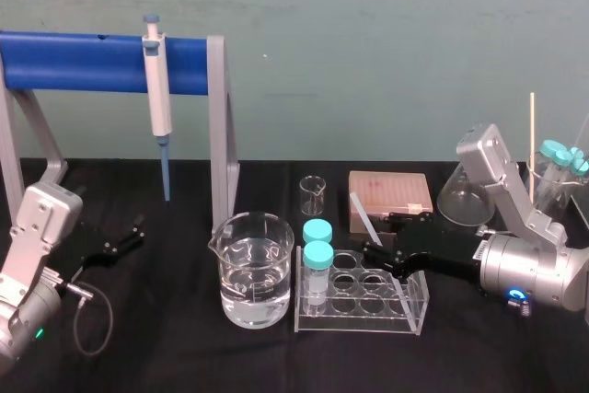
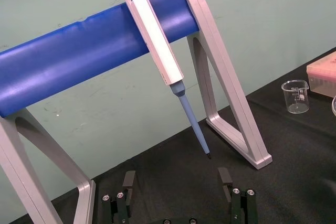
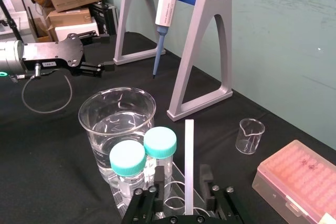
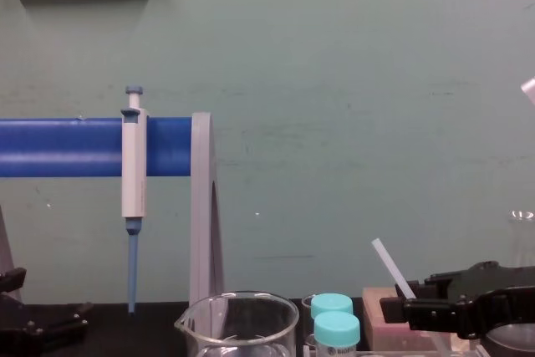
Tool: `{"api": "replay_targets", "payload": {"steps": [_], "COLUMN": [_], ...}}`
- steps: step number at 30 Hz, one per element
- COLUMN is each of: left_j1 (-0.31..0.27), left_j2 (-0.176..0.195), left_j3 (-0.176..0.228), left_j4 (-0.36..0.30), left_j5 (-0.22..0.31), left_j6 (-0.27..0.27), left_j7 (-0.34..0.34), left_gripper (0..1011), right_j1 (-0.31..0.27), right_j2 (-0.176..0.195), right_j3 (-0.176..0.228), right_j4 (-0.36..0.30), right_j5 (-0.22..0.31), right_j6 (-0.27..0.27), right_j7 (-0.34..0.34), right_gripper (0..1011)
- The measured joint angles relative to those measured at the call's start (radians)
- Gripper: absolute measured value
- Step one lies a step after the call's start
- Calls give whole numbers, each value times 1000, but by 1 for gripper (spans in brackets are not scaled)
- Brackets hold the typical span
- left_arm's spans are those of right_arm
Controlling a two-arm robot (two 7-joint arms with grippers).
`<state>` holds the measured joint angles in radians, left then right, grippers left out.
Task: Pick up the stirring rod with one hand, then place it down.
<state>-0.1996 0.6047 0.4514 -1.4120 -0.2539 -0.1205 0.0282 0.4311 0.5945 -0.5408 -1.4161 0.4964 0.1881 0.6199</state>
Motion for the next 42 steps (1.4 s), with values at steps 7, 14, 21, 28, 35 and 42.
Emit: {"api": "replay_targets", "payload": {"steps": [7, 14, 21, 28, 35, 42], "left_j1": [0, 0, 0, 0, 0, 0], "left_j2": [0, 0, 0, 0, 0, 0], "left_j3": [0, 0, 0, 0, 0, 0], "left_j4": [0, 0, 0, 0, 0, 0], "left_j5": [0, 0, 0, 0, 0, 0], "left_j6": [0, 0, 0, 0, 0, 0], "left_j7": [0, 0, 0, 0, 0, 0], "left_gripper": [1000, 1000, 1000, 1000, 1000, 1000], "right_j1": [-1, -1, -25, -70, -123, -178], "right_j2": [0, 0, -2, -7, -17, -21], "right_j3": [0, 0, 21, 59, 101, 137], "right_j4": [0, 0, -10, -29, -50, -76], "right_j5": [0, 0, 1, 6, 32, 41], "right_j6": [0, 0, -26, -97, -192, -274], "right_j7": [-1, -1, -26, -48, -39, -30], "right_gripper": [205, 69, 69, 69, 69, 69]}}
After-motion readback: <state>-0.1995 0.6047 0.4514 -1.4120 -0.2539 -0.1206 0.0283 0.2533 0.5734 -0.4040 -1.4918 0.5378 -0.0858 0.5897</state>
